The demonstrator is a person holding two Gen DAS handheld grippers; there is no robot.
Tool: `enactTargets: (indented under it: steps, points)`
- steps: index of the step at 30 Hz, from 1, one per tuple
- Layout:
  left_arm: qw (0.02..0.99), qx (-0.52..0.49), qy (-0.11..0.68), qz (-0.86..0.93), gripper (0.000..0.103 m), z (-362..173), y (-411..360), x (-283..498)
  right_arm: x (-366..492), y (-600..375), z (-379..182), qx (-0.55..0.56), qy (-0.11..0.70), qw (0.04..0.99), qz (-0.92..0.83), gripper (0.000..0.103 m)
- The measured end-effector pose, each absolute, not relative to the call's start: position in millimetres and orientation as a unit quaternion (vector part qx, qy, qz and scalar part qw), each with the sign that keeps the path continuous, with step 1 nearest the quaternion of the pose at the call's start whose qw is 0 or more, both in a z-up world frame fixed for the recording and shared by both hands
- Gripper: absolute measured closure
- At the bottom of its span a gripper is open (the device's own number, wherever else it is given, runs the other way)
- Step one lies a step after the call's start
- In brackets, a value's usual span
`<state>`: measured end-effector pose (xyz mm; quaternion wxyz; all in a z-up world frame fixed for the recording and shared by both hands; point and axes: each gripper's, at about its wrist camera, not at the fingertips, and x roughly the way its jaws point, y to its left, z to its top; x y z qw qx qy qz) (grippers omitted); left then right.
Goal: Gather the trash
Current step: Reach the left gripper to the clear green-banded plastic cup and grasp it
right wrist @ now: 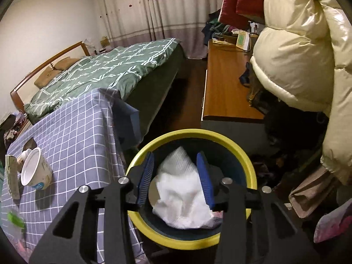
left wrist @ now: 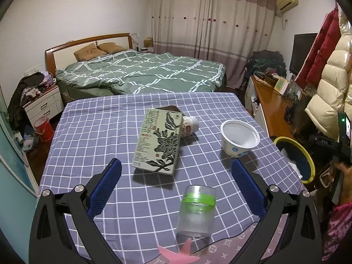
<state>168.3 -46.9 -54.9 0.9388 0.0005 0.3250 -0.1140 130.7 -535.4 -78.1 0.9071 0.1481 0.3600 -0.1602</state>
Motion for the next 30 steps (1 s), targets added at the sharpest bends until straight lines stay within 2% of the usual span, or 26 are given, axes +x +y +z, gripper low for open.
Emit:
enactTargets:
  steps: [5,15,18,20,24,30]
  points:
    - [0.931,0.003,0.34,-0.132,0.005,-64.2,-54.7,170.3,129.2,-531.4,-76.4,0.152,0.357,0.909,-0.151,0.062]
    - [0.896,0.058,0.41,-0.159,0.006,-118.5,-85.2,178.1,131.1,-524.9,-79.8,0.159,0.362,0.91,-0.126,0.061]
    - [0.885,0.056,0.429,-0.171,0.014,-132.5,-85.7,183.0,129.6,-527.5,-80.9,0.163,0.361,0.909,-0.126,0.06]
    - [0.88,0.057,0.438,-0.172,0.023,-140.0,-85.9,184.9,128.7,-529.8,-82.4,0.166,0.361,0.909,-0.126,0.06]
    - [0.874,0.054,0.452,-0.172,0.031,-150.9,-84.1,189.8,128.9,-531.7,-84.3,0.169,0.362,0.908,-0.123,0.06]
    - [0.869,0.056,0.458,-0.177,0.052,-158.0,-88.0,192.5,130.2,-532.2,-87.3,0.171,0.364,0.908,-0.118,0.06]
